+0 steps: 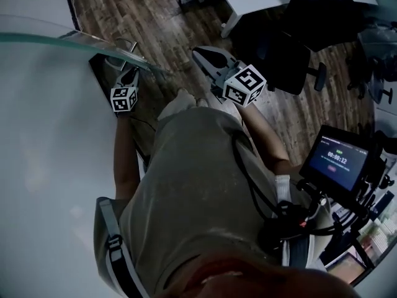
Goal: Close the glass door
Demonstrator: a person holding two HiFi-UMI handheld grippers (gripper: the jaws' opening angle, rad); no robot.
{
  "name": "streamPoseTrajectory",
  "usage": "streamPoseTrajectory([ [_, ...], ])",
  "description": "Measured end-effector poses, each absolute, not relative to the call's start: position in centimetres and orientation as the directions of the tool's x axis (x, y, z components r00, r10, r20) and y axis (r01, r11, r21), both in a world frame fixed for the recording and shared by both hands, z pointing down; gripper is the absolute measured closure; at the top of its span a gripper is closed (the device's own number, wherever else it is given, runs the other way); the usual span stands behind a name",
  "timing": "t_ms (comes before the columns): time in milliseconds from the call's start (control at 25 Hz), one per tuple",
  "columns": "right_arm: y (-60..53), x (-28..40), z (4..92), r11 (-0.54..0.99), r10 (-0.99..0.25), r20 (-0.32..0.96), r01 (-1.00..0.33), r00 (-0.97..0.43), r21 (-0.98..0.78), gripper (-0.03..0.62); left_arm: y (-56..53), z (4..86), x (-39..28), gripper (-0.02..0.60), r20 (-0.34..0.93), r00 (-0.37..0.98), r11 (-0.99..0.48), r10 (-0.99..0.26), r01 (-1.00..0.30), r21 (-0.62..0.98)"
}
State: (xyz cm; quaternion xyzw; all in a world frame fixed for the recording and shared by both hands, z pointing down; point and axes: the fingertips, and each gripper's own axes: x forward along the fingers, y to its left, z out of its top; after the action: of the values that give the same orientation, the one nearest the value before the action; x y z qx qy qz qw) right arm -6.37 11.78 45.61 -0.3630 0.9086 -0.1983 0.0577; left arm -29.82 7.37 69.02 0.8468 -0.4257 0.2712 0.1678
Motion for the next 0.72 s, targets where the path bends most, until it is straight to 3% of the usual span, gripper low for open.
streamPoseTrajectory([
  [720, 8.3, -7.5, 43.5, 0.612, -0.728, 0.070, -0.693, -0.681, -0.380, 0.579, 2.5, 67.5, -24.2, 0.509, 0.588, 0.534, -0.627, -0.607, -0.777, 0.058],
])
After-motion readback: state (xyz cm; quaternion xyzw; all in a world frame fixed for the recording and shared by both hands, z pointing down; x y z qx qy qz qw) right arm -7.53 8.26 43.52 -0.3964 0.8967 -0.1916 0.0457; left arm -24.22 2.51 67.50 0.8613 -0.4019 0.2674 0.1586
